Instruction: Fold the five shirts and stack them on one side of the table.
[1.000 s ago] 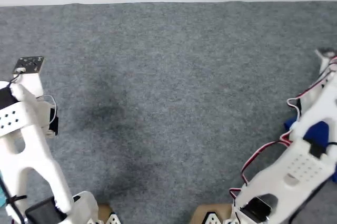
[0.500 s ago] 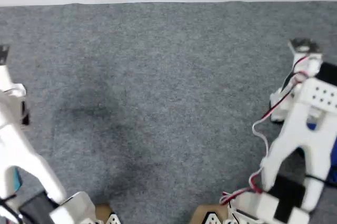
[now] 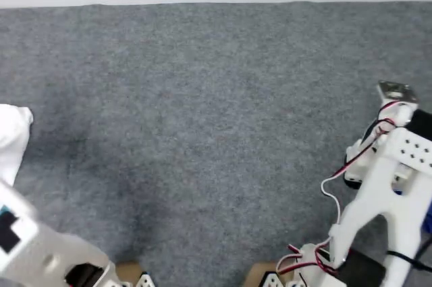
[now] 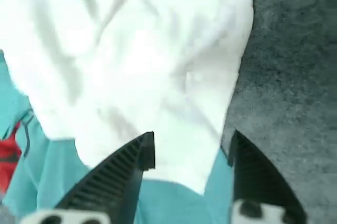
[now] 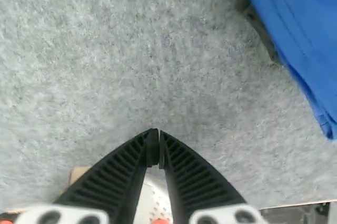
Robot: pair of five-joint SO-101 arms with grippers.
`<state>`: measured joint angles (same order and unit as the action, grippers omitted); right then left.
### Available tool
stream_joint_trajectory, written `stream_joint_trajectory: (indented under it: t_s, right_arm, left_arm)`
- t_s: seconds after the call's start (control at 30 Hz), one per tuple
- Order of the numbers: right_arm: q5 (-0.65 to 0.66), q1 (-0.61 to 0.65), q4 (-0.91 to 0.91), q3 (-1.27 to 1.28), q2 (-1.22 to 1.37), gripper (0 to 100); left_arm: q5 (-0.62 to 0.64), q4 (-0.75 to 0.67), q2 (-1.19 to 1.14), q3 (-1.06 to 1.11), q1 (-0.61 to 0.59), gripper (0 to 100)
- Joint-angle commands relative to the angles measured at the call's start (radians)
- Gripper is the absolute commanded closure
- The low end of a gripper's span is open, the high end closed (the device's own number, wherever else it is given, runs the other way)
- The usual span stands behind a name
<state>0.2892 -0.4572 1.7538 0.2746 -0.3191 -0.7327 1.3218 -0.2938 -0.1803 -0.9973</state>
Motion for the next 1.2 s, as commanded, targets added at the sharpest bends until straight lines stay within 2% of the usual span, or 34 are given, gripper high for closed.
stream_joint_trajectory:
  t_s: [0.0,0.2,0.33,0.4,0.47,0.6,0.67,0.8,1.0,1.17]
  right_arm:
    - [-0.034,-0.004,0.036,-0.006,-0.044,98.7]
    - [-0.043,-0.004,0.038,-0.006,-0.045,98.7]
    - [-0.06,-0.004,0.038,-0.006,-0.045,98.7]
    - [-0.057,-0.004,0.038,-0.006,-0.05,98.7]
    - [-0.057,-0.004,0.038,-0.006,-0.053,98.7]
    - [-0.057,-0.004,0.038,-0.006,-0.053,98.7]
    - [-0.057,-0.004,0.036,-0.006,-0.05,98.7]
    - [-0.055,-0.004,0.036,-0.006,-0.053,98.7]
    - [-0.054,-0.01,0.038,-0.006,-0.054,98.7]
    - [0.018,-0.012,0.039,-0.005,-0.054,98.9]
  left_arm:
    - [-0.057,-0.068,-0.098,-0.094,0.0,75]
    - [-0.06,-0.193,-0.347,-0.225,0.003,75]
    - [-0.06,-0.198,-0.526,-0.337,0.014,76]
    - [-0.06,-0.172,-0.601,-0.401,0.023,80]
    - [-0.06,-0.114,-0.657,-0.484,0.043,85]
    - [-0.055,0.092,-0.672,-0.704,0.087,100]
    - [-0.048,0.218,-0.671,-0.832,0.118,100]
    - [0.048,0.439,-0.671,-1.112,0.19,100]
    - [0.394,0.433,-0.615,-1.395,0.293,100]
    - [0.569,0.433,-0.431,-1.42,0.5,100]
